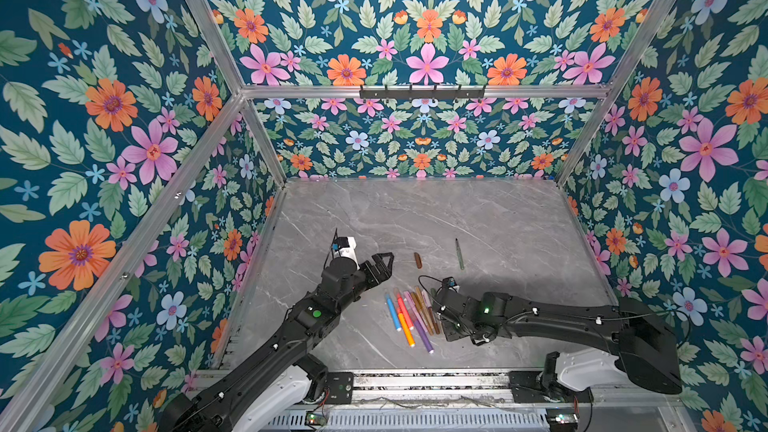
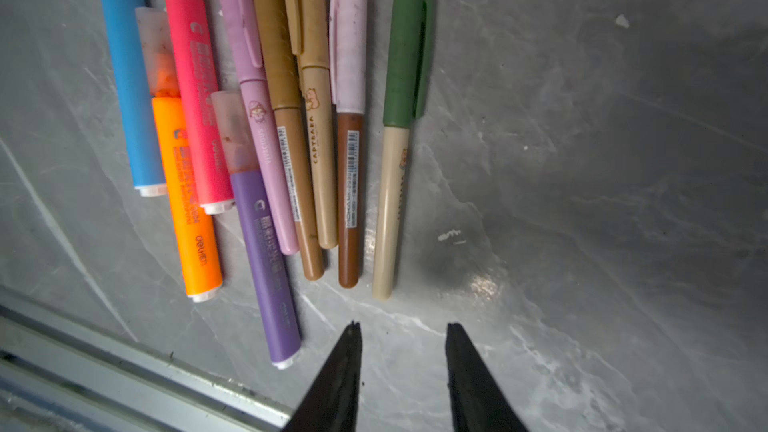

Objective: Open the pen caps
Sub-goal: 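Grasp the cream pen with green cap with the right gripper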

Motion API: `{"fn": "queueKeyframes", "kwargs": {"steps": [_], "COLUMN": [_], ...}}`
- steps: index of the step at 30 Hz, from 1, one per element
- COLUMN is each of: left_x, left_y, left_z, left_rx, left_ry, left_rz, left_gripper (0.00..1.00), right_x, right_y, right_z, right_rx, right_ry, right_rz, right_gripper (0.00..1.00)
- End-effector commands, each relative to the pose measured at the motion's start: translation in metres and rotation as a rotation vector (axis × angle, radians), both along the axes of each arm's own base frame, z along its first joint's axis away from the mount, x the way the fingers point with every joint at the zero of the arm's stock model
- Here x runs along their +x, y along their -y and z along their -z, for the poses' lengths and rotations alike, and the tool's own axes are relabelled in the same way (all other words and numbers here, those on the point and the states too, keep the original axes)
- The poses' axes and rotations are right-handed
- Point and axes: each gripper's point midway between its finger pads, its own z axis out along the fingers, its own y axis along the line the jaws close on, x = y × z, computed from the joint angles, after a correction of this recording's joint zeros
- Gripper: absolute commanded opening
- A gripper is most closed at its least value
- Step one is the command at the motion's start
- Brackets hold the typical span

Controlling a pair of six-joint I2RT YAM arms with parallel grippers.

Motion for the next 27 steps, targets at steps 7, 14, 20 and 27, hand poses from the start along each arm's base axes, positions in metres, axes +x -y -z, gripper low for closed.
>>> {"fn": "queueKeyframes", "kwargs": {"steps": [7,14,20,27], "left_x": [-0.011,-0.019,-0.018,-0.020], "left_y": [-0.037,-0.053,-0.057,-0.058], "left_z": [0.013,0.018,0.009,0.007], "left_rx": [-0.045,-0.048,-0.025,-0.003], "left_ry": [-0.016,-0.001,0.025,0.032], "left_rz": [-0.165,-0.219,-0.223,-0.214], "left_gripper": [0.99,0.98,1.00,1.00], "right_x": [0.017,0.015,0.012,0.010], "right_y": [-0.019,-0.019,-0.015,-0.012], "right_z": [0.014,0.022,0.029,0.046], "right_rx": [-0.076,-0.070,-0.086,-0.137], "right_ry": [0.018,0.006,-0.012,-0.045], "right_rz": [0.009,0.023,0.034,0.047], "right_gripper": [0.33,0.30,0.30,0.25]}}
